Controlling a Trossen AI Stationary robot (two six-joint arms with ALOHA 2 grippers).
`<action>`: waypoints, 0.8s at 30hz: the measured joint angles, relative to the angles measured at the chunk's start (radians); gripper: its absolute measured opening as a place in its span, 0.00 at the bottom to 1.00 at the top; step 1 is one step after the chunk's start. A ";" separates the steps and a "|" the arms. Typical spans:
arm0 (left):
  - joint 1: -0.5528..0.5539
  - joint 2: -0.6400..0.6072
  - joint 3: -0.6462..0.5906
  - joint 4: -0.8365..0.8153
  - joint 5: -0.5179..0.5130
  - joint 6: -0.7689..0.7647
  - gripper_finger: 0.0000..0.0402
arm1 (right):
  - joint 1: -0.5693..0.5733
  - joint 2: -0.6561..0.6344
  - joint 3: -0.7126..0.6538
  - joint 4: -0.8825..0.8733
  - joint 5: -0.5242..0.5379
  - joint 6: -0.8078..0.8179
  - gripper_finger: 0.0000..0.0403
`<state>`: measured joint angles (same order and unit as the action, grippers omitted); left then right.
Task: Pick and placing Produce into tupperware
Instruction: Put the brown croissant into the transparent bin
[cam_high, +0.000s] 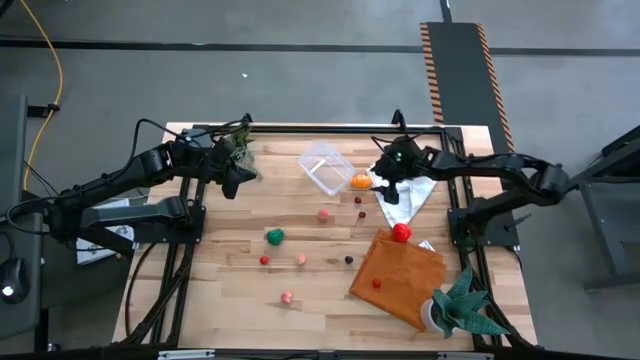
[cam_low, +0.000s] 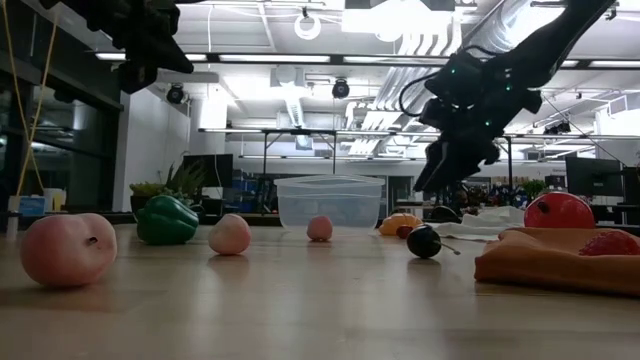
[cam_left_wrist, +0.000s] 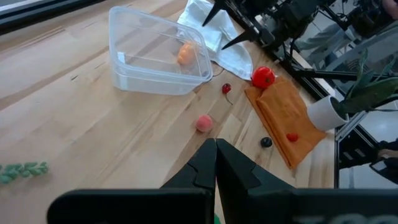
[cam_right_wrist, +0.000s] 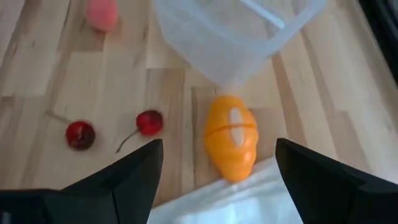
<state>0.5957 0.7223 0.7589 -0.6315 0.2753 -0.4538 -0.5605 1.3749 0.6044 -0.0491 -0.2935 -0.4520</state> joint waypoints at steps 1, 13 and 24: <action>0.000 0.000 0.000 0.000 0.000 -0.003 0.00 | -0.007 0.012 0.000 0.015 -0.013 0.002 0.75; 0.000 0.000 0.000 0.000 -0.006 -0.029 0.00 | -0.074 0.099 0.000 0.084 -0.070 -0.071 0.75; 0.000 0.000 0.000 -0.002 -0.006 -0.047 0.00 | -0.074 0.167 0.000 0.086 -0.119 -0.156 0.75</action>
<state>0.5955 0.7223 0.7589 -0.6331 0.2691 -0.5009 -0.6350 1.5417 0.6044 0.0370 -0.4126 -0.6082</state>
